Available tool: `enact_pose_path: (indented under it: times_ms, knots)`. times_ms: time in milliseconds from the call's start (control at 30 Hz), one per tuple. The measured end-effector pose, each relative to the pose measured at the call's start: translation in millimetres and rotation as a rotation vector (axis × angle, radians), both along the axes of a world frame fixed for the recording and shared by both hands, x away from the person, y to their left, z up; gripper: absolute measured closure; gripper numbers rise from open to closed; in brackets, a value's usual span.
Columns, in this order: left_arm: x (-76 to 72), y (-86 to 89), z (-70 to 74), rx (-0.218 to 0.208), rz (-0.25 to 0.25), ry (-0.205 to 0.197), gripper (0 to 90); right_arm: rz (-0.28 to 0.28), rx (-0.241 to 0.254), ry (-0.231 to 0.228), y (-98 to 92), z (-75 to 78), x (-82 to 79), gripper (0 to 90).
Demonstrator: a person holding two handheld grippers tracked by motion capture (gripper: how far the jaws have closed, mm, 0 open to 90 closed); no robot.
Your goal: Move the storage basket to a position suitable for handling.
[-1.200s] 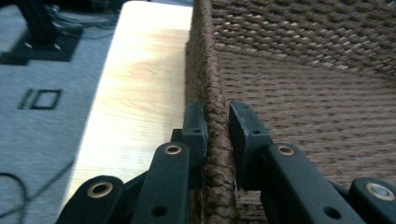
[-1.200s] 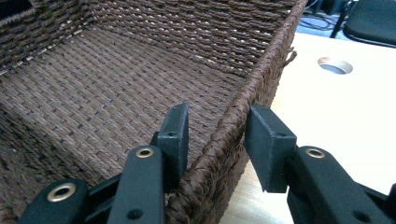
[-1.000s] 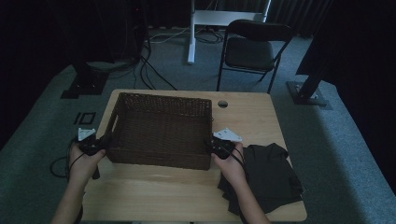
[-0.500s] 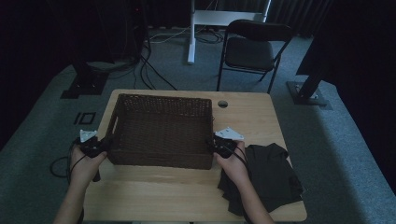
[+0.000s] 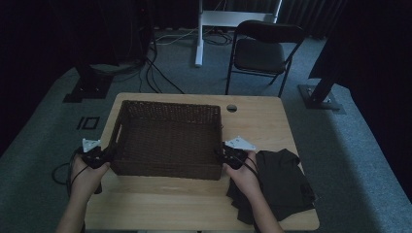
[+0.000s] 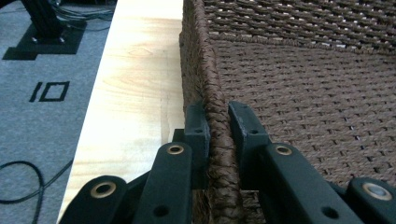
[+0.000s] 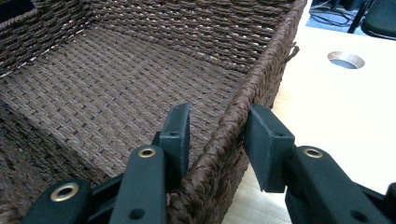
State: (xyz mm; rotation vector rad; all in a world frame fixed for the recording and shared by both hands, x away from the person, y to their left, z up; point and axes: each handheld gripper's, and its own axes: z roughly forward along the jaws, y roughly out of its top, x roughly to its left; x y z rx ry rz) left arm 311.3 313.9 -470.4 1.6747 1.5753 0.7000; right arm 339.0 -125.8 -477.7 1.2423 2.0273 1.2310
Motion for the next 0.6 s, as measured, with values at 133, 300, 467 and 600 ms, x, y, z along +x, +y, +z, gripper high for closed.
enact_pose_path:
  times_ms: [133,300,467,600]
  knots:
    - [-8.7,3.8,-0.1,-0.007,-0.006,0.002,79.1,0.007,-0.006,0.002,2.0,0.4,-6.8,61.5]
    - [-13.1,6.6,0.7,0.005,-0.008,0.008,79.2,0.004,-0.024,0.003,6.9,1.5,-15.0,61.5]
    - [-18.9,10.1,0.7,-0.008,-0.015,0.011,79.2,0.001,-0.005,0.004,8.3,0.4,-21.9,61.4]
    - [-23.5,12.6,0.6,-0.013,-0.015,0.011,79.2,-0.001,-0.003,0.004,10.4,0.2,-26.5,61.4]
